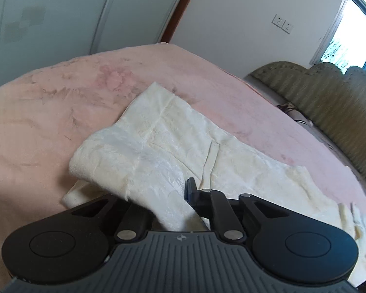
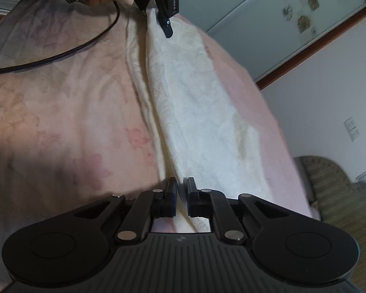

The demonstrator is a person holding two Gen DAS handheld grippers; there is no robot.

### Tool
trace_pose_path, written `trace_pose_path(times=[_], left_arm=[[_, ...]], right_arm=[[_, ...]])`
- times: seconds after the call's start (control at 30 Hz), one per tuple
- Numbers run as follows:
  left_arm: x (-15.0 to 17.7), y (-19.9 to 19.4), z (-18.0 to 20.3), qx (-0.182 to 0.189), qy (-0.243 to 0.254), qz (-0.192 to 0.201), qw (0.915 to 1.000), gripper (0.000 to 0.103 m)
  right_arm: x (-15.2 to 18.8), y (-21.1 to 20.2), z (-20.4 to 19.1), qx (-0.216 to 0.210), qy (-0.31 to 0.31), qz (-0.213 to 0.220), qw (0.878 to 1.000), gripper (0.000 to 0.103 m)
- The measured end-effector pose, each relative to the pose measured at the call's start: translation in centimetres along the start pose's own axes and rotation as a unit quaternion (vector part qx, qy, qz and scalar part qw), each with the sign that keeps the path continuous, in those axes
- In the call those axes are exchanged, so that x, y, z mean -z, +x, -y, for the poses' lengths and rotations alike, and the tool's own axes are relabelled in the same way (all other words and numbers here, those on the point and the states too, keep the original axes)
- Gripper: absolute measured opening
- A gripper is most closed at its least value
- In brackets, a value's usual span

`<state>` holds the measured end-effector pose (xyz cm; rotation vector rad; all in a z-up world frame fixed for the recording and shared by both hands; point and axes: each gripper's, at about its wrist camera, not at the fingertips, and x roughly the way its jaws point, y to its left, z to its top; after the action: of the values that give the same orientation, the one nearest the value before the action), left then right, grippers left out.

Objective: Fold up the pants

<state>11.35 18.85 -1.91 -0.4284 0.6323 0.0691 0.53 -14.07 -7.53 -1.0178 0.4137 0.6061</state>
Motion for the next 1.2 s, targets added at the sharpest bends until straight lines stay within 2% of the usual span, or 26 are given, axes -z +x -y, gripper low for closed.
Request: trace_pose_path(times=[0.13,0.23,0.27,0.3,0.37,0.43,0.53,0.63,0.67,0.73,0.77,0.8,0.83,0.87,0.97,1.0,1.03,1.07,1.1,1.17,1.2], left_arm=[[-0.3,-1.3,0.5,-0.021,0.020,-0.005,0.9996,0.032],[-1.1,-2.7,-0.1,-0.042,-0.001,-0.002,0.9991,0.045],[-1.3,-3.4,-0.1,-0.068,-0.008,0.009,0.9976,0.054],[-1.4,-4.2,-0.1,-0.102,-0.012,0.027,0.9944,0.063],[-1.6,-5.8,0.4,-0.166,-0.010,0.074,0.9832,0.071],[-1.8,-7.2,1.2,-0.186,-0.005,0.109,0.9765,0.072],[-1.8,-7.7,4.0,-0.134,0.018,0.111,0.9845,0.077],[-0.6,-6.3,8.1,-0.067,0.074,0.086,0.9912,0.078],[0.1,-5.6,9.8,-0.046,0.096,0.076,0.9914,0.079],[1.6,-4.1,13.0,-0.005,0.134,0.046,0.9898,0.079],[2.4,-3.4,14.6,0.019,0.151,0.032,0.9878,0.080],[3.3,-2.7,16.1,0.042,0.167,0.019,0.9848,0.081],[4.2,-2.0,17.6,0.061,0.184,0.008,0.9811,0.081],[5.2,-1.4,19.1,0.076,0.201,-0.002,0.9766,0.081],[8.1,0.0,23.0,0.113,0.258,-0.015,0.9595,0.081],[8.9,0.5,24.0,0.121,0.277,-0.016,0.9531,0.081],[9.7,0.7,24.8,0.131,0.293,-0.015,0.9469,0.081],[10.5,0.8,25.4,0.140,0.308,-0.014,0.9410,0.081],[11.3,0.9,25.9,0.150,0.320,-0.012,0.9354,0.082],[12.6,0.6,27.0,0.168,0.340,-0.011,0.9252,0.083],[13.2,0.5,27.4,0.176,0.348,-0.011,0.9208,0.083]], right_arm=[[0.1,-0.6,-0.9,0.027,0.023,0.009,0.999,0.008],[1.3,-2.4,0.0,0.017,0.063,0.021,0.998,0.008],[2.0,-3.2,0.7,0.015,0.093,0.024,0.995,0.009],[2.9,-4.0,1.5,0.017,0.127,0.024,0.991,0.009],[5.3,-5.3,3.2,0.037,0.197,0.016,0.980,0.009],[8.5,-6.7,5.2,0.074,0.266,-0.003,0.961,0.009],[13.8,-9.1,8.4,0.149,0.354,-0.034,0.923,0.009],[20.1,-11.0,12.3,0.204,0.449,-0.054,0.869,0.010],[22.3,-11.4,13.5,0.216,0.481,-0.056,0.848,0.015],[26.9,-11.9,15.8,0.227,0.550,-0.062,0.801,0.040],[29.3,-11.8,16.7,0.226,0.585,-0.069,0.776,0.072],[31.3,-11.8,17.4,0.227,0.613,-0.077,0.753,0.081],[32.9,-11.8,17.8,0.232,0.632,-0.076,0.736,0.081],[34.3,-11.8,18.1,0.233,0.645,-0.075,0.724,0.081],[37.6,-10.6,18.8,0.213,0.682,-0.090,0.694,0.080],[38.4,-10.2,18.8,0.194,0.696,-0.083,0.686,0.074],[38.7,-9.7,18.8,0.180,0.704,-0.070,0.683,0.069],[38.5,-9.7,18.6,0.180,0.697,-0.066,0.691,0.038],[38.1,-9.6,18.9,0.173,0.685,-0.071,0.704,0.015],[37.7,-9.5,19.2,0.166,0.672,-0.067,0.718,0.010],[37.2,-9.5,19.2,0.170,0.659,-0.071,0.729,0.009]])
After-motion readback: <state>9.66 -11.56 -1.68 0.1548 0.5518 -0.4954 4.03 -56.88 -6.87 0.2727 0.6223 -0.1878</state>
